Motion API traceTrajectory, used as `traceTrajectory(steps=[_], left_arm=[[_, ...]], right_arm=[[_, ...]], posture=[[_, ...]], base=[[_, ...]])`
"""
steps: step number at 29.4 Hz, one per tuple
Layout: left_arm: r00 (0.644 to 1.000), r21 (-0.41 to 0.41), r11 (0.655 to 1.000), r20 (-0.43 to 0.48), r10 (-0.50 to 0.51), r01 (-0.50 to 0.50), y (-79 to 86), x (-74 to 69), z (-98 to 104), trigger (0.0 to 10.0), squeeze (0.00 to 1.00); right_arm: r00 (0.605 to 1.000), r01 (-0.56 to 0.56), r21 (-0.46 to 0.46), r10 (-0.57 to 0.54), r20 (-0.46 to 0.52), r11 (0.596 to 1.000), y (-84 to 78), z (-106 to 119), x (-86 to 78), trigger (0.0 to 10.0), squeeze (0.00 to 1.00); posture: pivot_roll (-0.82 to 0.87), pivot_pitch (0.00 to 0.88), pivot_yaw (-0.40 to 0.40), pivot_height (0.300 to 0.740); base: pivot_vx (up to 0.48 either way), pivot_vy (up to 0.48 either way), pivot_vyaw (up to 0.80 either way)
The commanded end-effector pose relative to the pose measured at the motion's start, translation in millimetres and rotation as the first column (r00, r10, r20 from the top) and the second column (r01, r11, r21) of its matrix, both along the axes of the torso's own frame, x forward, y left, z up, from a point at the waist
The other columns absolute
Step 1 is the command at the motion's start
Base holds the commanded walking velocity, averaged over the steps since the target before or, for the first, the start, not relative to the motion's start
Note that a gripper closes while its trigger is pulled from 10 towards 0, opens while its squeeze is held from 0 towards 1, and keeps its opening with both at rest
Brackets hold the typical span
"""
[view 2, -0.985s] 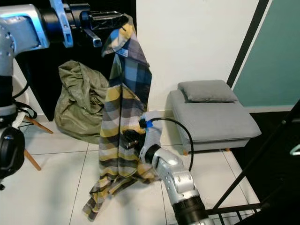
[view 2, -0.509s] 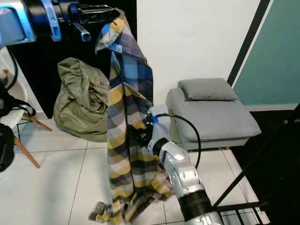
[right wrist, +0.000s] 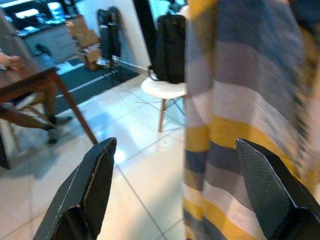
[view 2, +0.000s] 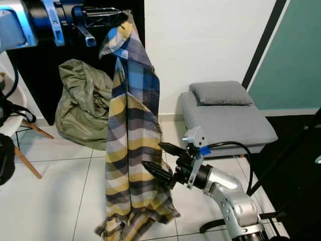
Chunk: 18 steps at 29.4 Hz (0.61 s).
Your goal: Hang hanger
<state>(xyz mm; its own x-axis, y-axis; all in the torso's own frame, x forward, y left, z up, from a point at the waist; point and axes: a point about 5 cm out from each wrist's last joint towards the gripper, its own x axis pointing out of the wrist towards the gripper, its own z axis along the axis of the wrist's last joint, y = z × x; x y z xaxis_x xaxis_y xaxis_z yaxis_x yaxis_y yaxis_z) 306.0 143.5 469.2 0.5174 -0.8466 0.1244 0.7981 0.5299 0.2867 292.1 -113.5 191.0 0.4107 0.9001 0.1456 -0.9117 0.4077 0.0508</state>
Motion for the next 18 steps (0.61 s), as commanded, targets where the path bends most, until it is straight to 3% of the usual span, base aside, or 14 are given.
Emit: traceTrajectory(steps=[1, 11, 12, 14, 15, 18], left_arm=[[0.997, 0.015, 0.998, 0.056, -0.056, 0.056, -6.7, -7.7, 2, 10.0, 0.00], [0.994, 0.010, 0.995, 0.050, -0.098, 0.098, -13.4, -9.9, -1, 10.0, 0.00], [0.992, -0.003, 0.994, 0.054, -0.111, 0.111, -16.9, -11.6, 2, 10.0, 0.00], [0.992, -0.006, 0.993, 0.055, -0.116, 0.116, -18.1, -12.3, 2, 10.0, 0.00], [0.991, -0.008, 0.992, 0.060, -0.122, 0.122, -19.4, -13.2, 3, 10.0, 0.00], [0.989, -0.012, 0.991, 0.066, -0.130, 0.131, -20.3, -14.3, 5, 10.0, 0.00]], right_arm=[[1.000, -0.010, -0.001, 0.010, 0.005, 1.000, 5.7, -1, 4.4, 10.0, 1.00], [0.994, 0.103, -0.047, -0.100, 0.052, 0.994, 15.8, -4, 24.9, 10.0, 1.00], [0.992, 0.110, -0.078, -0.105, 0.063, 0.991, 23.4, -9, 26.7, 10.0, 0.61], [0.992, 0.116, -0.092, -0.110, 0.069, 0.989, 26.4, -11, 27.4, 10.0, 0.61], [0.991, 0.116, -0.107, -0.109, 0.076, 0.987, 31.3, -14, 27.3, 10.0, 0.00], [0.990, 0.124, -0.112, -0.115, 0.083, 0.986, 38.2, -18, 28.0, 10.0, 0.00]], posture=[[0.09, 0.206, -0.054, 0.740], [0.09, 0.202, -0.048, 0.740], [0.09, 0.200, -0.045, 0.740], [0.09, 0.200, -0.045, 0.740], [0.09, 0.196, -0.044, 0.740], [0.10, 0.196, -0.044, 0.740]], base=[[0.000, 0.000, 0.00], [0.000, 0.000, 0.00], [0.000, 0.000, 0.00], [0.000, 0.000, 0.00], [0.000, 0.000, 0.00], [0.000, 0.000, 0.00]])
